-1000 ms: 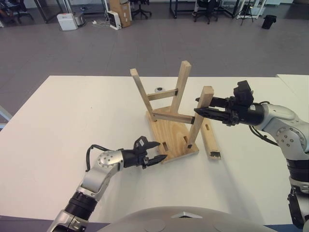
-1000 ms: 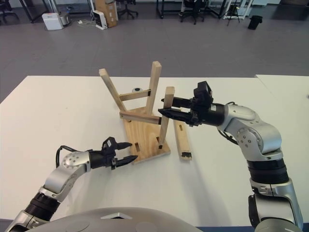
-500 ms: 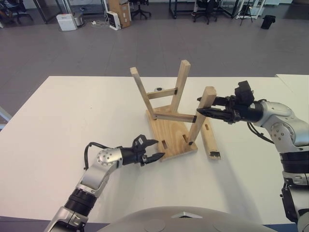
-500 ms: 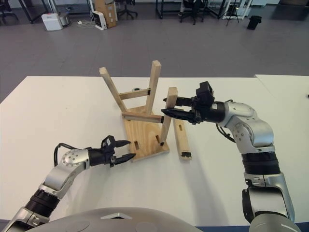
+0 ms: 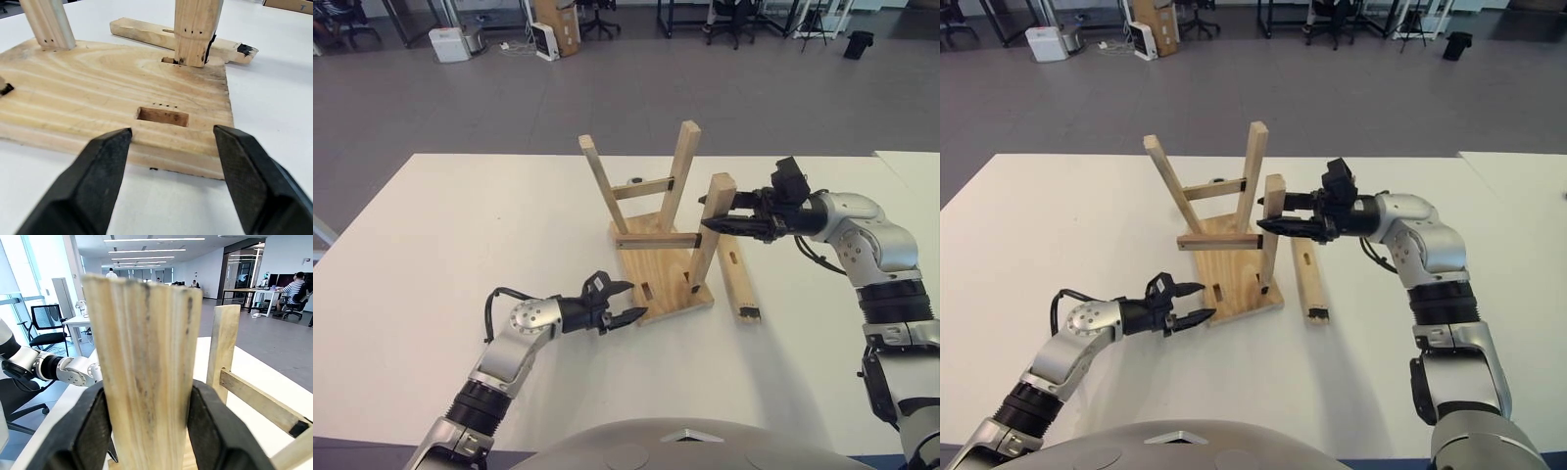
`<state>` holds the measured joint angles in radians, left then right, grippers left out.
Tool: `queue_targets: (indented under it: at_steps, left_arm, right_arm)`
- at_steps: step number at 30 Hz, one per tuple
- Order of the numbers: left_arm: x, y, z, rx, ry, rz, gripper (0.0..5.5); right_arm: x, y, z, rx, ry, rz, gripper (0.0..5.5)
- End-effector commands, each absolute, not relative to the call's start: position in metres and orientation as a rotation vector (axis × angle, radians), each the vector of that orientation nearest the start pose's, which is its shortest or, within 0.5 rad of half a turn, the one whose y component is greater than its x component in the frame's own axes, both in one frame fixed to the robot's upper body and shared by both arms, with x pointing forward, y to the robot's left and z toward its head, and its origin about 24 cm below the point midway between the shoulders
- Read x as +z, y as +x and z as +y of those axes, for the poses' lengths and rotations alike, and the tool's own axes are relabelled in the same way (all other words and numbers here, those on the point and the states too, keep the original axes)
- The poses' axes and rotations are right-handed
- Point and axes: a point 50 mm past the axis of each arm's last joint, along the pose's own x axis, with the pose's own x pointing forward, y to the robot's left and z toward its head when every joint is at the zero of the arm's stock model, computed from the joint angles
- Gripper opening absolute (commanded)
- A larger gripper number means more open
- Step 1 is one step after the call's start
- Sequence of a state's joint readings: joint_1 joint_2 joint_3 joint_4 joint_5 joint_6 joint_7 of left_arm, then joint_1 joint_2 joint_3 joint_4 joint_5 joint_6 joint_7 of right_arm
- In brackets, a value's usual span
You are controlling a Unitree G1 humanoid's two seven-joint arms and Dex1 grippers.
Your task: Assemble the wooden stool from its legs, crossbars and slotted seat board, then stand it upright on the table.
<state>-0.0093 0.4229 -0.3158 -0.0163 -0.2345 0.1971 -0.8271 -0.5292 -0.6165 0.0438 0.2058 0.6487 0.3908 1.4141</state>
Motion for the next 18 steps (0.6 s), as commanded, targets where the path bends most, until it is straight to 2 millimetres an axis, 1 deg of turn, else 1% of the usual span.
queue_targets:
  at_steps: [1, 4, 8, 12, 16, 18]
  left_arm:
    - [0.002, 0.209, 0.134, -1.090, 0.101, 0.449, 3.09]
    - [0.001, 0.210, 0.134, -1.087, 0.094, 0.447, 3.09]
    - [0.000, 0.212, 0.134, -1.089, 0.092, 0.442, 3.09]
    - [-0.002, 0.211, 0.134, -1.077, 0.081, 0.441, 3.09]
    - [-0.001, 0.212, 0.130, -1.070, 0.066, 0.437, 3.09]
    - [0.000, 0.213, 0.128, -1.070, 0.061, 0.433, 3.09]
  right_arm:
    - [0.151, 0.304, -0.197, 1.444, -0.006, 0.109, 2.08]
    - [0.144, 0.308, -0.197, 1.465, -0.036, 0.154, 2.08]
    - [0.130, 0.310, -0.202, 1.514, -0.144, 0.268, 2.09]
    - [0.136, 0.313, -0.209, 1.562, -0.276, 0.329, 2.08]
    - [0.149, 0.317, -0.209, 1.582, -0.336, 0.326, 2.09]
    - [0.141, 0.315, -0.209, 1.603, -0.387, 0.374, 2.09]
